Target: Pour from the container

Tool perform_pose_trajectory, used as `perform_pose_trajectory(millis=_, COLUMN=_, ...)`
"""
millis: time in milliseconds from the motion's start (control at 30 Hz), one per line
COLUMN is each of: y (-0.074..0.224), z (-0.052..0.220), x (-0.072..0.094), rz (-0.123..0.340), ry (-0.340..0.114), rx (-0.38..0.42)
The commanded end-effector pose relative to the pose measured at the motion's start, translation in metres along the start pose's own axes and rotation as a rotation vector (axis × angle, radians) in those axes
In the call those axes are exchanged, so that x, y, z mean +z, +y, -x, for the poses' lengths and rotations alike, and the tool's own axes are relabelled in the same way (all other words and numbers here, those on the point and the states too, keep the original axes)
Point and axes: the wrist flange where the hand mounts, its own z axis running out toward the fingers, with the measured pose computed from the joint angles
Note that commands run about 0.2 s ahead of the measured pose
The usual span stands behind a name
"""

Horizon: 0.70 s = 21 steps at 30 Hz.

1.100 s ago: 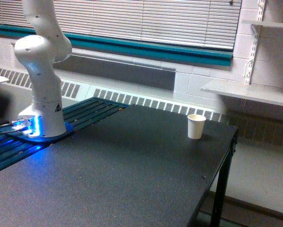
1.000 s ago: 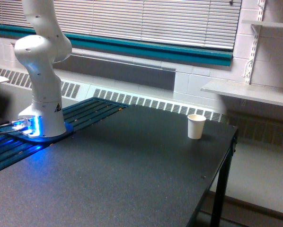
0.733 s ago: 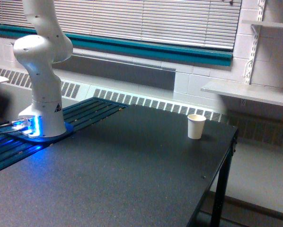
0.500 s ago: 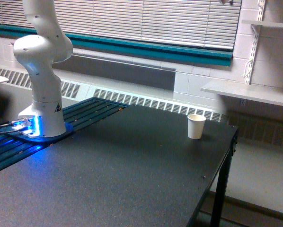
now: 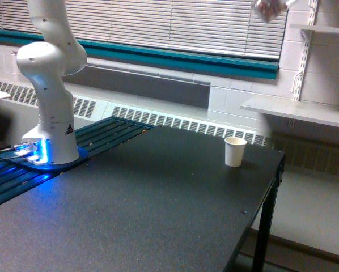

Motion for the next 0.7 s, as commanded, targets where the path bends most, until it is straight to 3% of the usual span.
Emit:
perform_pose_trajectory(millis=33, y=-0.022, z=0.04, x=0.02, rz=-0.006, ry=-0.034, rx=-0.079)
perform_pose_trajectory(millis=233, y=-0.031, z=0.073, x=0.037, rz=0.008, ry=-0.055, rx=-0.129)
perform_pose_trajectory(millis=400, y=-0.033, z=0.099, x=0.05, rz=-0.013, ry=-0.099, rx=-0.154)
perform_pose_trajectory(millis=700, y=-0.031, z=0.144, x=0.063, rz=-0.033, ry=-0.135, rx=-0.192)
